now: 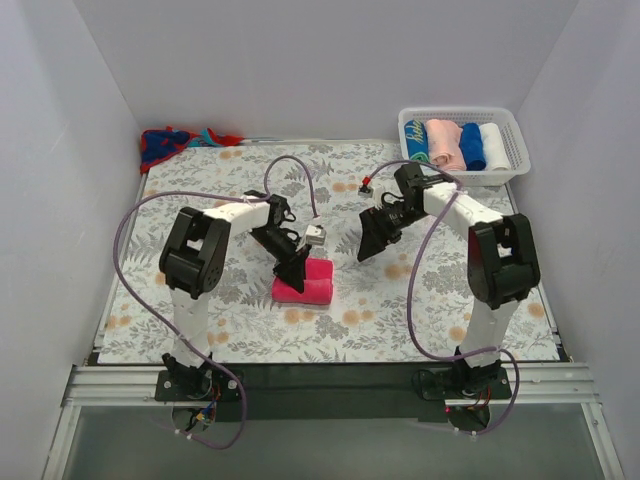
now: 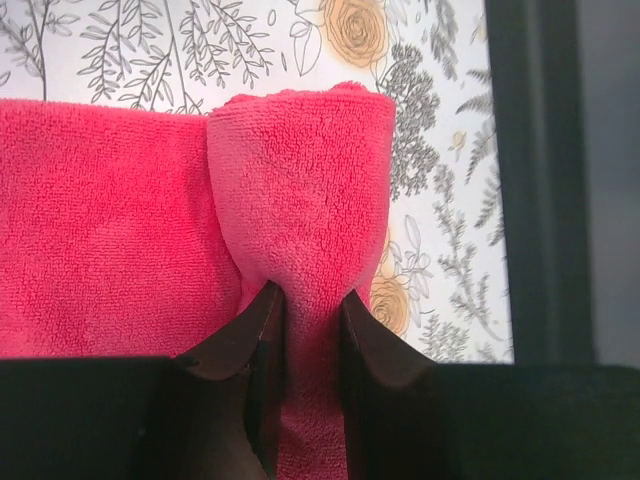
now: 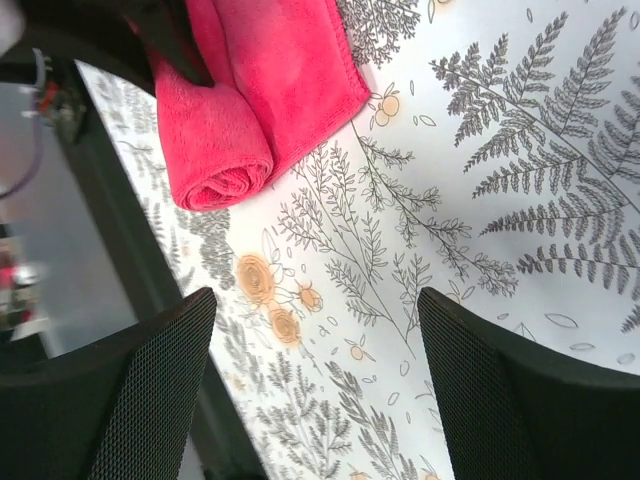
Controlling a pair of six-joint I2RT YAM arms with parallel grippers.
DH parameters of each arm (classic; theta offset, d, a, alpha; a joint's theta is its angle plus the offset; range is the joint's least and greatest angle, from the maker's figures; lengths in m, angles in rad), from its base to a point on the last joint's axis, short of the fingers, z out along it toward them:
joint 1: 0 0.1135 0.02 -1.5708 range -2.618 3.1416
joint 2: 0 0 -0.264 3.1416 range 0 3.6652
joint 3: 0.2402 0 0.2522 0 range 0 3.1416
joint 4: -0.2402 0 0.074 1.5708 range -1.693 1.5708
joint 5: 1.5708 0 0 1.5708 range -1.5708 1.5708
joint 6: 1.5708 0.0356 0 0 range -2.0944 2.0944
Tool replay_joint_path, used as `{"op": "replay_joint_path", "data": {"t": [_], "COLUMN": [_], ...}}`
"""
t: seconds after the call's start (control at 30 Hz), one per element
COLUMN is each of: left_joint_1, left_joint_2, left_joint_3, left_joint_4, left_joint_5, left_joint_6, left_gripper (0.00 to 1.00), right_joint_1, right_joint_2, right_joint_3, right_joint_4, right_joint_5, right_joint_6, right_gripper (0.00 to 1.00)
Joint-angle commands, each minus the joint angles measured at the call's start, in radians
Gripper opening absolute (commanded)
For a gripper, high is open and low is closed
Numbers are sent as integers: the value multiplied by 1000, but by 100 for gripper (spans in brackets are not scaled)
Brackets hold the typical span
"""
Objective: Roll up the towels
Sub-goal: Roll the towel
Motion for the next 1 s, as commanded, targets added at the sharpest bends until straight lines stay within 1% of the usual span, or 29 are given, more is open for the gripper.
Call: {"op": "replay_joint_path", "data": {"t": [0.0, 0.07, 0.1, 0.13, 0.17, 0.23, 0.27, 0.33, 0.37, 0.47, 0.53, 0.57, 0.6, 0.7, 0.83, 0.9, 0.93, 0.97], "left_joint_1": [18, 31, 35, 40, 41, 46, 48, 51, 51, 58, 64, 66, 66, 69, 69, 71, 74, 75], "left_joint_2": [183, 249, 305, 329, 347, 387, 401, 438, 448, 471, 485, 499, 502, 505, 504, 499, 496, 491], "left_joint_3": [94, 151, 182, 228, 251, 298, 314, 357, 366, 385, 398, 417, 423, 435, 438, 434, 431, 429], "left_joint_4": [-172, -222, -233, -244, -251, -252, -256, -268, -278, -261, -264, -265, -267, -259, -256, -255, -255, -250], "left_joint_5": [-45, -45, -44, -53, -59, -74, -76, -73, -68, -71, -71, -73, -73, -70, -65, -61, -54, -51], "left_joint_6": [69, 84, 86, 87, 87, 86, 83, 83, 83, 63, 57, 57, 57, 52, 50, 52, 50, 47], "left_gripper": [1, 2, 3, 3, 3, 4, 4, 4, 4, 5, 6, 6, 6, 6, 6, 6, 7, 8], "right_joint_1": [54, 118, 146, 174, 233, 290, 344, 393, 438, 520, 570, 585, 599, 637, 647, 647, 647, 647], "right_joint_2": [-137, -166, -189, -202, -212, -235, -237, -245, -245, -254, -269, -275, -281, -266, -233, -208, -200, -197], "right_joint_3": [-89, -112, -120, -137, -143, -146, -146, -151, -163, -203, -235, -255, -299, -359, -399, -407, -413, -418], "right_joint_4": [118, 164, 183, 206, 247, 287, 316, 352, 388, 466, 507, 554, 577, 652, 712, 725, 723, 725], "right_joint_5": [94, 165, 195, 228, 289, 344, 389, 436, 473, 544, 558, 576, 585, 627, 644, 642, 638, 628], "right_joint_6": [-36, -53, -58, -66, -72, -93, -104, -119, -144, -197, -225, -253, -268, -302, -313, -320, -326, -328], "right_gripper": [73, 73, 72, 72, 72, 74, 74, 75, 76, 78, 79, 79, 80, 77, 61, 48, 38, 35]}}
